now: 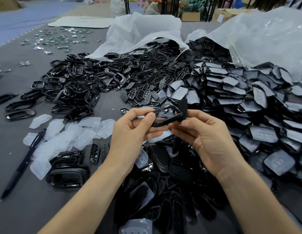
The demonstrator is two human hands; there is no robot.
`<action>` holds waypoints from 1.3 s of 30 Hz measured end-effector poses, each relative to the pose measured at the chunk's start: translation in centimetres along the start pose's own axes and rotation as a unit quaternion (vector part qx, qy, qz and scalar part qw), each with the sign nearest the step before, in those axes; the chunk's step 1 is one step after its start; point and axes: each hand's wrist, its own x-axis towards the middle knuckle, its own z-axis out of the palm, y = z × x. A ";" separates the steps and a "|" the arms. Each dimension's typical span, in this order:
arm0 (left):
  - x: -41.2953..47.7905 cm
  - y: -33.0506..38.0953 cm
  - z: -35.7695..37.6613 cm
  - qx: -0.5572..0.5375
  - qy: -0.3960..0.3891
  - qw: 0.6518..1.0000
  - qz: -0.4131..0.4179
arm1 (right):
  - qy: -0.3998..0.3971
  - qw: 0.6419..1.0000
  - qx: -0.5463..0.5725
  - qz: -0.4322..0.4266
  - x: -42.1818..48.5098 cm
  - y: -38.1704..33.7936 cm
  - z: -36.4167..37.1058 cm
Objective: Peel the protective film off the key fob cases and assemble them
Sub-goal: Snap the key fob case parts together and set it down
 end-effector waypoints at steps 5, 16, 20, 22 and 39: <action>-0.3 0.2 0.3 0.014 -0.011 1.000 0.015 | 0.021 0.998 -0.057 -0.003 0.0 0.0 0.2; -0.4 0.3 0.5 0.033 -0.028 0.999 0.019 | -0.005 0.999 -0.017 0.042 0.3 -0.5 -0.4; -0.5 0.2 0.7 0.040 -0.036 0.998 0.022 | 0.007 0.999 -0.048 0.023 0.3 -0.7 -0.5; -0.5 0.2 0.7 0.045 -0.035 0.998 0.023 | 0.014 0.998 -0.062 0.015 0.2 -0.7 -0.6; -0.6 0.2 0.8 0.046 -0.001 0.998 0.045 | -0.036 0.986 0.051 0.155 0.3 -0.4 -0.3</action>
